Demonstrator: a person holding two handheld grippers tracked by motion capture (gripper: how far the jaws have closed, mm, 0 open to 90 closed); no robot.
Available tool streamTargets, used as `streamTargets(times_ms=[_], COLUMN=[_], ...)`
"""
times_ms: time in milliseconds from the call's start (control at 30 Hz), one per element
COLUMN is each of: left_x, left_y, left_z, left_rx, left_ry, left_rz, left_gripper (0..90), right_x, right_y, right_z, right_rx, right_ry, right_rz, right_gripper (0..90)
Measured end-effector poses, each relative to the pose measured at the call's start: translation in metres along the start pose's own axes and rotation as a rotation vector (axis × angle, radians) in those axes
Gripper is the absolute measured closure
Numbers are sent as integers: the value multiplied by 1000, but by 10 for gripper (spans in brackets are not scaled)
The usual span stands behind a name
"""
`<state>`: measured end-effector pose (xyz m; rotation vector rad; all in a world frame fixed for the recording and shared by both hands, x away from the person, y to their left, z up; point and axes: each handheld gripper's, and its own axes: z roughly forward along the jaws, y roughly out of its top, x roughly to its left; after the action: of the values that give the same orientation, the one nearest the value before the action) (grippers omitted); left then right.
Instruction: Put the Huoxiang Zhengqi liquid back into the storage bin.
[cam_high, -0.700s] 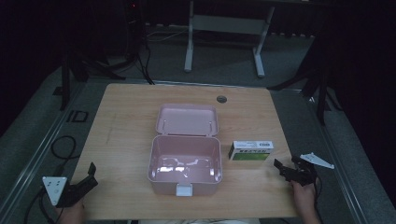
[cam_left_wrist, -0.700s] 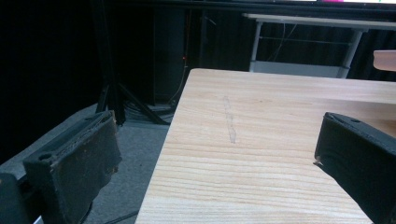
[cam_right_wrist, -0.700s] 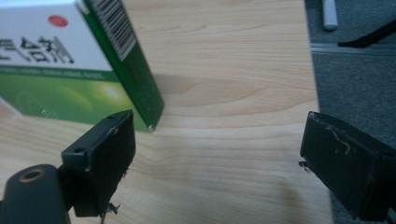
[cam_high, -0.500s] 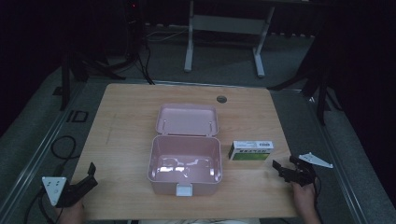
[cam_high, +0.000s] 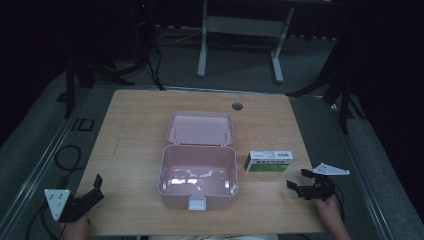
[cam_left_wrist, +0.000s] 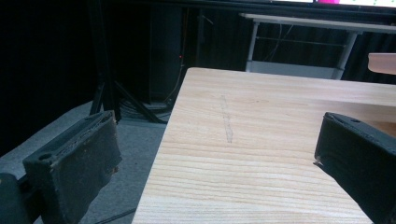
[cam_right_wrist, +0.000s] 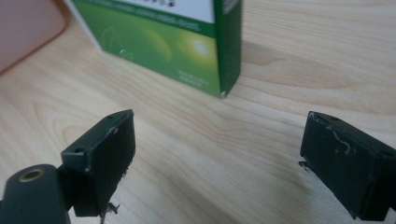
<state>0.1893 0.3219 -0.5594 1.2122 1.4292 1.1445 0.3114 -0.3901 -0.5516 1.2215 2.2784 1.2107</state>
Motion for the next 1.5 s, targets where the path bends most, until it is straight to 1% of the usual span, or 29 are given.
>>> streamTargets(times_ms=[33, 67, 100, 133, 167, 200, 233, 267, 300, 333, 433, 467, 500, 567, 600, 733, 767, 833, 867, 900, 1000, 1033, 1067, 1100, 1133, 1167, 1267, 1367, 1500], left_x=[0, 0, 0, 0, 0, 0, 0, 0, 0, 0, 0, 0, 0, 0, 0, 0, 0, 0, 0, 0, 0, 0, 0, 0, 0, 0, 0, 0, 0], left_y=[0, 0, 0, 0, 0, 0, 0, 0, 0, 0, 0, 0, 0, 0, 0, 0, 0, 0, 0, 0, 0, 0, 0, 0, 0, 0, 0, -1, -1], left_z=[0, 0, 0, 0, 0, 0, 0, 0, 0, 0, 0, 0, 0, 0, 0, 0, 0, 0, 0, 0, 0, 0, 0, 0, 0, 0, 0, 0, 0], left_rx=[1, 3, 4, 4, 4, 5, 5, 5, 4, 3, 1, 1, 1, 1, 1, 5, 5, 6, 7, 7, 7, 7, 8, 7, 7, 9, 5, 6, 10], left_ry=[-2, -4, -4, -6, -7, -7, -7, -9, -9, -10, -10, -12, -12, -13, -15, -16, -16, -17, -18, -18, -20, -20, -20, -20, -20, -23, -29, -27, -27], left_rz=[1, 4, 5, 6, 5, 5, 5, 5, 3, 3, 1, 1, 1, 0, -1, 0, -1, 0, -1, 0, -2, -2, -1, -2, -2, -2, -2, -3, -1], left_gripper=[2, 2, 2, 2, 2, 2, 2, 2, 2, 2, 2, 2, 2, 2, 2, 2, 2, 2, 2, 2, 2, 2, 2, 2, 2, 2, 2, 2, 2], right_x=[0, 0, 1, 1, 3, 4, 6, 6, 8, 9, 12, 13, 15, 19, 20, 28, 31, 35, 36, 38, 43, 45, 47, 50, 51, 55, 60, 63, 66], right_y=[0, 0, -1, 0, 0, 0, 1, 2, 4, 5, 9, 10, 12, 15, 17, 24, 26, 30, 31, 34, 40, 42, 43, 46, 47, 50, 55, 60, 64], right_z=[0, 0, 1, 1, 2, 2, 2, 2, 2, 2, 2, 2, 3, 4, 4, 9, 11, 13, 14, 15, 16, 16, 16, 17, 17, 18, 19, 20, 22], right_rx=[2, 11, 27, 30, 46, 52, 52, 54, 66, 70, 93, 98, 112, 143, 155, 243, 278, 336, 354, 388, 446, 471, 489, 521, 542, 585, 648, 715, 759], right_ry=[15, 39, 91, 105, 135, 144, 155, 168, 183, 189, 229, 233, 245, 277, 284, 320, 323, 315, 315, 316, 311, 309, 302, 297, 295, 291, 293, 280, 275], right_rz=[-16, -20, -35, -46, -66, -82, -106, -117, -143, -154, -193, -206, -227, -250, -262, -324, -347, -386, -399, -409, -443, -468, -481, -498, -512, -536, -569, -598, -621], right_gripper=[101, 101, 101, 101, 101, 104, 133, 130, 130, 130, 130, 130, 131, 132, 132, 135, 135, 135, 136, 136, 136, 136, 136, 136, 136, 136, 136, 136, 135])
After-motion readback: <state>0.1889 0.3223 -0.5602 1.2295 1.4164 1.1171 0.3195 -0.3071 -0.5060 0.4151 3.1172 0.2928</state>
